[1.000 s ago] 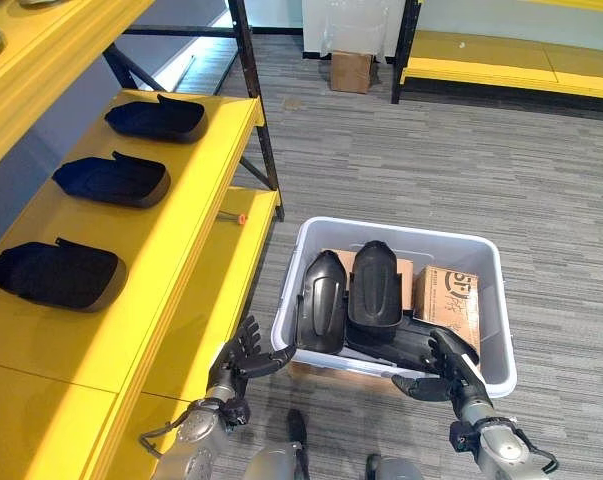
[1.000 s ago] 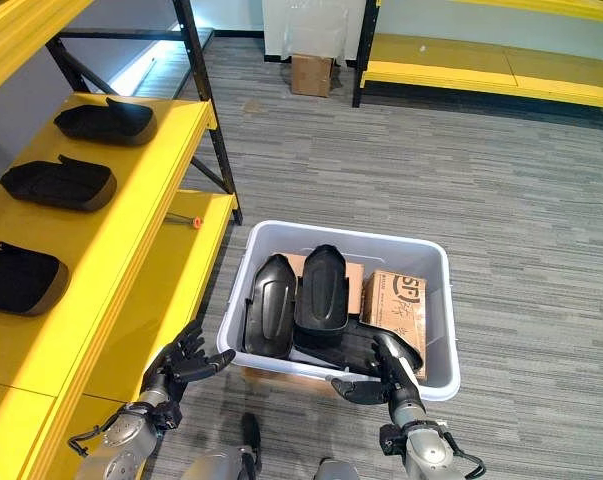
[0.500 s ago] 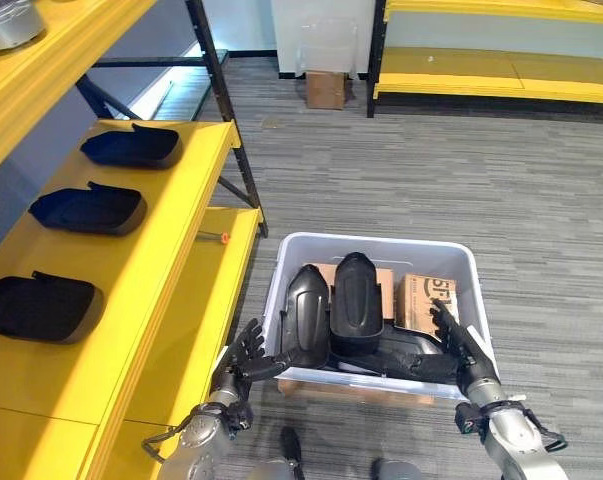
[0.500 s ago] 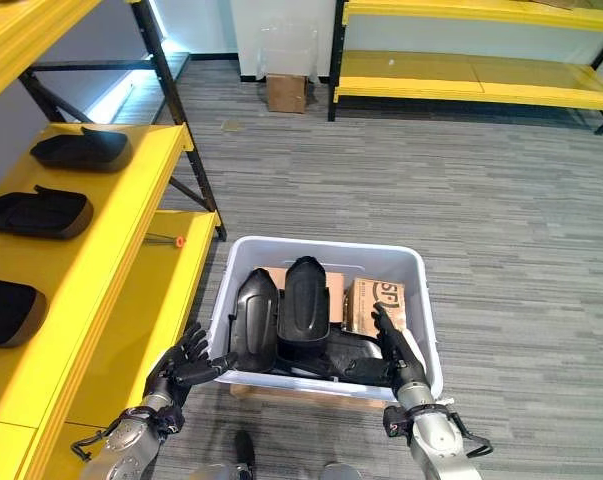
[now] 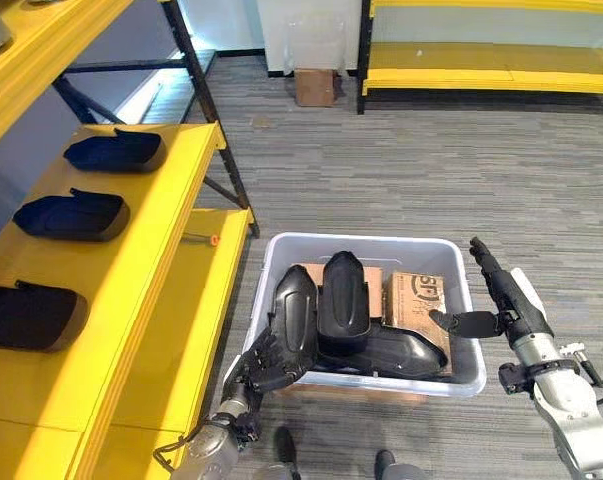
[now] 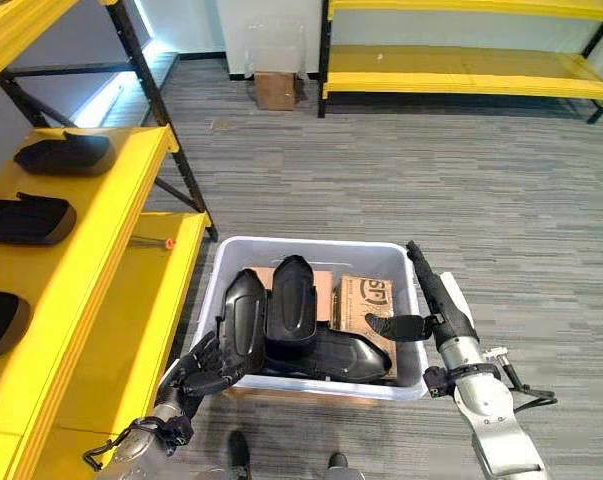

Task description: Move parts from the plastic box to the shelf.

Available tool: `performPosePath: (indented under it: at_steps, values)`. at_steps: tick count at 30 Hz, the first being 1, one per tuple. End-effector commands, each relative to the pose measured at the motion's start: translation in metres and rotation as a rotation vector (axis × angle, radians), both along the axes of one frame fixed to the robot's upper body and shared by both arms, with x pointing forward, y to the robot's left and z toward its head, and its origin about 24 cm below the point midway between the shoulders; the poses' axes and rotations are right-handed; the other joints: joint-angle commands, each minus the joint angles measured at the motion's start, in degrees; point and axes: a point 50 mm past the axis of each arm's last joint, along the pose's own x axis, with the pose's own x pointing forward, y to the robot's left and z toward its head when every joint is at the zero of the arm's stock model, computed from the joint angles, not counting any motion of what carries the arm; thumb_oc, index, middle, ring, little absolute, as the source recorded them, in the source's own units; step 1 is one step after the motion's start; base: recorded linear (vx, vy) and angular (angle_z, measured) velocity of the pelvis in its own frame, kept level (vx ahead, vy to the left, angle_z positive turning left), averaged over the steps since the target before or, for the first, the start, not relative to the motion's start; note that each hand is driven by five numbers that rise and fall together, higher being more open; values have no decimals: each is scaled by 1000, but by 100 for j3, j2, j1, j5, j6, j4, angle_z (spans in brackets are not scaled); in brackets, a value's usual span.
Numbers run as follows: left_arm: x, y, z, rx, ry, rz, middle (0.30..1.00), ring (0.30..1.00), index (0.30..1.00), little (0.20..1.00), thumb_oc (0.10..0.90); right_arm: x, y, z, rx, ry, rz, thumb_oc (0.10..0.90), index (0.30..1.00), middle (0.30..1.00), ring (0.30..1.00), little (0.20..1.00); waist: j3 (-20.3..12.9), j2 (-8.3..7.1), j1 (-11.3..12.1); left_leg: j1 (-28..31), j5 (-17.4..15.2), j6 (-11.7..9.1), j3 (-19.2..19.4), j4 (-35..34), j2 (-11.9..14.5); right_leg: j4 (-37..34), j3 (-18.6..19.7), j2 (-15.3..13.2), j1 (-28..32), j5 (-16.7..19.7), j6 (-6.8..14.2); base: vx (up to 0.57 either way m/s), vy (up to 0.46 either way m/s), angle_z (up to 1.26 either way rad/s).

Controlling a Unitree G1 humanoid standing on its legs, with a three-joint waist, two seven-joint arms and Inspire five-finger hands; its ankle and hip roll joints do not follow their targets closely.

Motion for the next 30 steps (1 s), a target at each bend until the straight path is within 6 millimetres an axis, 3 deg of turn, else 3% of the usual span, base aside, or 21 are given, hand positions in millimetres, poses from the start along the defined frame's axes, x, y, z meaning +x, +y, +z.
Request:
performPosePath:
  at_steps: [1,6,10,17,30]
  values:
    - [27,16,44,60,-237,-30,1000,1000,1000,1000,900,25,14,74,-141,-335,105,900,1000,1000,1000,1000,-54,-386,142,-6,-659,-269,-127,539,275,-601,-75,-416,158,339,283,-42,-16,19]
    - [26,17,44,53,-234,-33,1000,1000,1000,1000,900,41,26,96,-266,-368,176,900,1000,1000,1000,1000,48,-379,262,-101,-585,-286,-201,514,260,-606,-168,-422,144,345,261,-35,-8,12]
    - [26,16,45,61,-237,-56,1000,1000,1000,1000,900,55,49,117,-394,-393,288,900,1000,1000,1000,1000,117,-365,409,-153,-398,-318,-301,247,214,-739,-311,-429,130,437,261,-25,2,15]
    - [31,16,49,60,-256,-49,1000,1000,1000,1000,900,66,63,123,-478,-373,338,900,1000,1000,1000,1000,169,-348,500,-283,-173,-366,-385,-73,181,-973,-436,-433,2,585,283,-33,-4,17]
    - [39,19,54,94,-277,-51,1000,1000,1000,1000,900,81,82,115,-508,-283,402,900,1000,1000,1000,1000,571,-377,597,-646,-44,-396,-350,-55,269,-987,-393,-412,-436,728,257,-31,2,0]
